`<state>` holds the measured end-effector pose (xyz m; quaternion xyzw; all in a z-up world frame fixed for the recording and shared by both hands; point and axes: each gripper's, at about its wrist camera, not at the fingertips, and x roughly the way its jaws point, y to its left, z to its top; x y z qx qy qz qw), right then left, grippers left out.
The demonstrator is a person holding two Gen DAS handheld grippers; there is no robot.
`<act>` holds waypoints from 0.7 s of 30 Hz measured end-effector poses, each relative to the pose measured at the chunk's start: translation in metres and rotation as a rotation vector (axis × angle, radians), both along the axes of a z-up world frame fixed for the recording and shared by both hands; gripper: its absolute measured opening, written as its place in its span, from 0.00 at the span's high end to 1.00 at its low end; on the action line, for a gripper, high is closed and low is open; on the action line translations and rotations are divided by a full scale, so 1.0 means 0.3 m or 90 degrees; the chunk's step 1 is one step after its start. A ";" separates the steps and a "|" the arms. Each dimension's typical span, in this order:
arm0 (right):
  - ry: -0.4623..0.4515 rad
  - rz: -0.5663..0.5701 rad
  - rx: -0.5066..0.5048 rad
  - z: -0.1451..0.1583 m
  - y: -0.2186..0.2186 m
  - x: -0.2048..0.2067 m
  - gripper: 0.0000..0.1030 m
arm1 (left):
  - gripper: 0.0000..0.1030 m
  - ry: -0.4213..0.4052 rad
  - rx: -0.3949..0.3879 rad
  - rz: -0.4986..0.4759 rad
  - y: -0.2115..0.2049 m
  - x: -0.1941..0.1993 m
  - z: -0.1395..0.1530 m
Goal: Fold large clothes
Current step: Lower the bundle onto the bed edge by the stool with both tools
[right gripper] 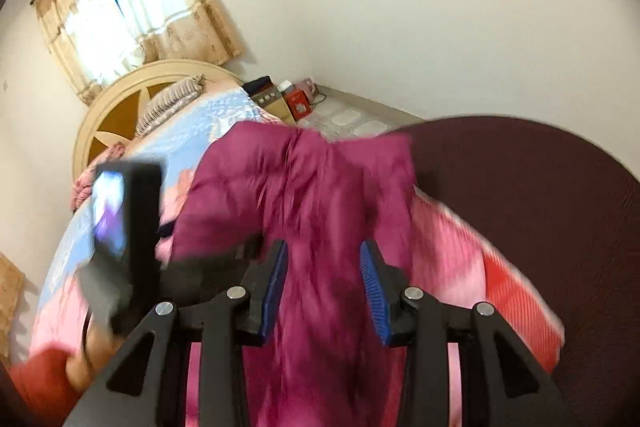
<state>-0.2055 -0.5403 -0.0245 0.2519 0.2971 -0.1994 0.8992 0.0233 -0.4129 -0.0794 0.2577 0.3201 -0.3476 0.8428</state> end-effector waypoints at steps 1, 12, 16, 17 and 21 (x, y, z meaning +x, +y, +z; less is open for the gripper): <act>0.008 0.003 -0.001 -0.005 -0.011 0.037 0.62 | 0.00 -0.004 0.002 0.000 -0.004 -0.016 0.003; 0.041 -0.055 0.110 -0.247 -0.188 0.091 0.62 | 0.00 -0.014 0.016 -0.017 -0.067 -0.066 0.001; 0.049 -0.082 0.053 -0.258 -0.135 0.064 0.62 | 0.00 -0.021 0.017 -0.034 -0.080 -0.071 -0.011; 0.054 -0.091 0.044 -0.257 -0.125 0.063 0.62 | 0.00 -0.015 0.021 -0.034 -0.085 -0.065 -0.014; 0.064 -0.103 0.028 -0.247 -0.107 0.063 0.62 | 0.00 -0.016 0.022 -0.037 -0.065 -0.070 -0.004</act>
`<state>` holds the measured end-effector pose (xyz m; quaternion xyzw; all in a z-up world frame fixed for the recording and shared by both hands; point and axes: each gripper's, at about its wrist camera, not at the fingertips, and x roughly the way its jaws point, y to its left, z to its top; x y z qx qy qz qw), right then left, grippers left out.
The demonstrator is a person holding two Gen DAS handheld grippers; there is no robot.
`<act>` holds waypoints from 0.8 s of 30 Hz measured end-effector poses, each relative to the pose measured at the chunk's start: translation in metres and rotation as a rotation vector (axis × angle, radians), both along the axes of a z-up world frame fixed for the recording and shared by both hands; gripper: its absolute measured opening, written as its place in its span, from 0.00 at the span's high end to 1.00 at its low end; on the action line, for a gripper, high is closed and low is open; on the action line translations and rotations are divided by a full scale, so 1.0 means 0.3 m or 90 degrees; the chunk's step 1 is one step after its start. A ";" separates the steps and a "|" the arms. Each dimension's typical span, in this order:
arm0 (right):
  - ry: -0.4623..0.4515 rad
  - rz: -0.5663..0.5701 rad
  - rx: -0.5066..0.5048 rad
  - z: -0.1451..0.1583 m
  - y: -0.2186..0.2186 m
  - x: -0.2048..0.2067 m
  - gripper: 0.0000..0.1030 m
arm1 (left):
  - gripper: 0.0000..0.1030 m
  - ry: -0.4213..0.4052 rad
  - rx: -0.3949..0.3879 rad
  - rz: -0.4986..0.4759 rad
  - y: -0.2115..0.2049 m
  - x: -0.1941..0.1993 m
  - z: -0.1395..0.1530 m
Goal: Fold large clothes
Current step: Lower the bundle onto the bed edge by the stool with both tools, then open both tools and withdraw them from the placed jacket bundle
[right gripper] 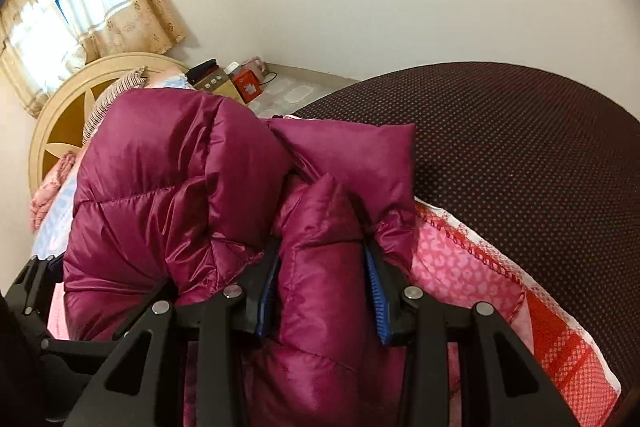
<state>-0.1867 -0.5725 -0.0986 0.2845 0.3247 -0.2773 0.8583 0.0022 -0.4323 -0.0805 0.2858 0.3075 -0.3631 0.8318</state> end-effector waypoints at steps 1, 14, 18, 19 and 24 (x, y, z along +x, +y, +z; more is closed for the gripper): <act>0.000 0.000 -0.001 0.000 0.004 -0.001 0.62 | 0.00 0.003 0.000 0.000 0.000 0.004 0.003; -0.002 -0.012 -0.133 0.214 0.206 -0.202 0.56 | 0.00 -0.022 -0.040 -0.016 0.211 -0.195 0.109; 0.029 0.011 -0.144 0.194 0.341 -0.279 0.56 | 0.00 -0.037 -0.037 -0.026 0.229 -0.251 0.086; 0.037 0.019 -0.129 0.170 0.355 -0.283 0.56 | 0.00 -0.041 -0.032 -0.026 0.234 -0.260 0.078; 0.046 0.010 -0.098 0.084 0.389 -0.296 0.56 | 0.00 -0.009 -0.031 -0.016 0.266 -0.254 0.050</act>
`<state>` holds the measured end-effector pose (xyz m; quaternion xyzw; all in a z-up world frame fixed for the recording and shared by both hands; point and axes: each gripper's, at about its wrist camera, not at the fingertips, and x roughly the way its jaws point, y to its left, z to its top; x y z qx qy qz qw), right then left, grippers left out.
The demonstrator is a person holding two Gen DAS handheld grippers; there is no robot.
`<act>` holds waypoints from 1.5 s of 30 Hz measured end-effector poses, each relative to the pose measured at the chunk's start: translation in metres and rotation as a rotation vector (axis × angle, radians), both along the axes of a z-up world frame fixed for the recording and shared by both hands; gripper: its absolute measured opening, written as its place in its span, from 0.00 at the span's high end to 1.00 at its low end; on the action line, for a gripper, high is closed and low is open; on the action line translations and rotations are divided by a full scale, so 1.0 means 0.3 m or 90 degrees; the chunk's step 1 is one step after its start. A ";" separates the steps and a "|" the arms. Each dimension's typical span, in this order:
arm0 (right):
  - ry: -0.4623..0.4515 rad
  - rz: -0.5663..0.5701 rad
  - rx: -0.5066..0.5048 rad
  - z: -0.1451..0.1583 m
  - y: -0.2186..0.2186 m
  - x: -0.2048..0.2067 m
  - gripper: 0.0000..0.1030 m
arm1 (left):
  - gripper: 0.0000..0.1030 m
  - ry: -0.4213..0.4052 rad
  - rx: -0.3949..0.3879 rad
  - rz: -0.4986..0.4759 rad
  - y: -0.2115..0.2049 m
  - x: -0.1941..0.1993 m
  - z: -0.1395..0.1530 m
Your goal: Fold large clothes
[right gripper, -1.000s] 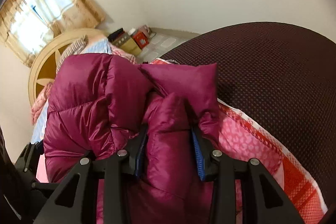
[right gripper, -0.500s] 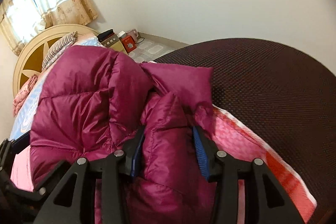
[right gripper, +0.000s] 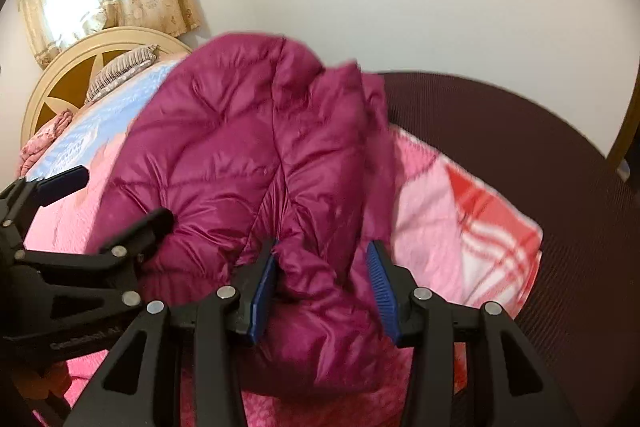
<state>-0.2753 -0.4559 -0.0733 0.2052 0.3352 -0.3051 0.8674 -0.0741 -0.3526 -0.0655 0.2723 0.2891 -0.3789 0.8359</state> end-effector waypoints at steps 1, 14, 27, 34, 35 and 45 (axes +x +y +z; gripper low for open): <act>0.001 -0.002 0.010 -0.003 -0.009 0.003 0.56 | 0.00 0.018 -0.002 -0.001 0.009 0.006 -0.005; 0.014 -0.039 0.014 0.087 0.107 -0.175 0.32 | 0.00 0.071 -0.025 0.006 0.232 -0.078 0.029; -0.127 -0.039 -0.117 0.377 0.276 -0.398 0.28 | 0.00 -0.098 -0.180 0.064 0.451 -0.255 0.326; -0.202 -0.026 -0.227 0.542 0.427 -0.453 0.20 | 0.00 -0.152 -0.254 0.107 0.550 -0.277 0.445; -0.215 -0.024 -0.239 0.558 0.446 -0.462 0.20 | 0.00 -0.159 -0.255 0.116 0.556 -0.280 0.452; -0.247 -0.023 -0.259 0.609 0.498 -0.476 0.13 | 0.00 -0.148 -0.278 0.130 0.600 -0.264 0.461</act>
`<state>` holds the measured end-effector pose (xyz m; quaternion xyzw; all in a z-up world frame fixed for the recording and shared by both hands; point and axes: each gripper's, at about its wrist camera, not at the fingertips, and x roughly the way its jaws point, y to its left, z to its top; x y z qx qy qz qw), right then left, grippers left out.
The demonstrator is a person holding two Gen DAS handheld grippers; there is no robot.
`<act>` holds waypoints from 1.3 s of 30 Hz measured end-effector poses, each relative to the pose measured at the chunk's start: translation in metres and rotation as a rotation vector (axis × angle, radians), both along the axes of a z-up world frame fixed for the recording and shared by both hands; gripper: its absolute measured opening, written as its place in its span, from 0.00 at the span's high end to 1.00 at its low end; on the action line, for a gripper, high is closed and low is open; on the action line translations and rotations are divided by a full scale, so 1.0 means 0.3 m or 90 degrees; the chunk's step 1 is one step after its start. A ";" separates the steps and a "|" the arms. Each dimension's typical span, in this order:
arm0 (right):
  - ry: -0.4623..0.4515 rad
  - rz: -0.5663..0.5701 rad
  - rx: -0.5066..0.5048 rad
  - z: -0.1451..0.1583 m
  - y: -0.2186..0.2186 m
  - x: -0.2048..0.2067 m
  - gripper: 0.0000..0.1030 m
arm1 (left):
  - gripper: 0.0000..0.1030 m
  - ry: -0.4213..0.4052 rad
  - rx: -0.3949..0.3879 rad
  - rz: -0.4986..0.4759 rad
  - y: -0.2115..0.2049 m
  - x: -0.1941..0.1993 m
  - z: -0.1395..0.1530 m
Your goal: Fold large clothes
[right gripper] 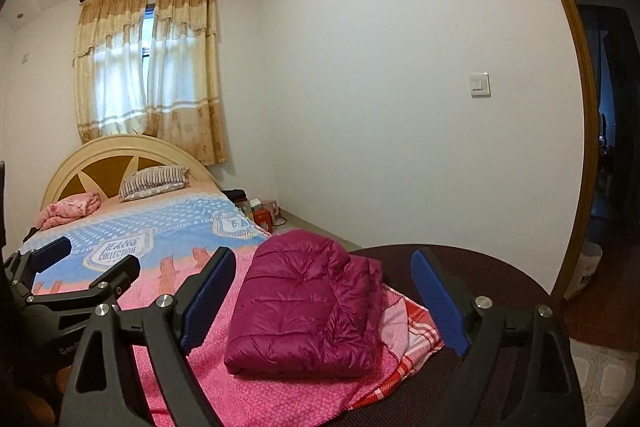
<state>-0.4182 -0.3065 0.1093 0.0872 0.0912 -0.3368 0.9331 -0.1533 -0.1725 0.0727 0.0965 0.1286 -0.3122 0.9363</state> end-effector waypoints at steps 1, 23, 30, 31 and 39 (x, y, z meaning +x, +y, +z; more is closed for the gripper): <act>0.000 -0.001 0.005 -0.004 -0.005 0.002 0.13 | 0.00 0.001 0.000 0.001 0.001 0.006 -0.003; 0.003 -0.002 0.028 -0.037 -0.017 0.018 0.13 | 0.00 0.002 0.000 0.000 0.001 0.003 -0.002; 0.004 -0.002 0.029 -0.038 -0.018 0.020 0.13 | 0.00 0.003 -0.001 -0.002 0.004 0.004 -0.002; 0.004 -0.002 0.029 -0.037 -0.016 0.019 0.13 | 0.00 0.005 -0.002 -0.003 0.006 0.004 -0.002; 0.005 -0.003 0.029 -0.040 -0.017 0.020 0.13 | 0.00 0.008 -0.002 0.003 0.000 0.013 0.001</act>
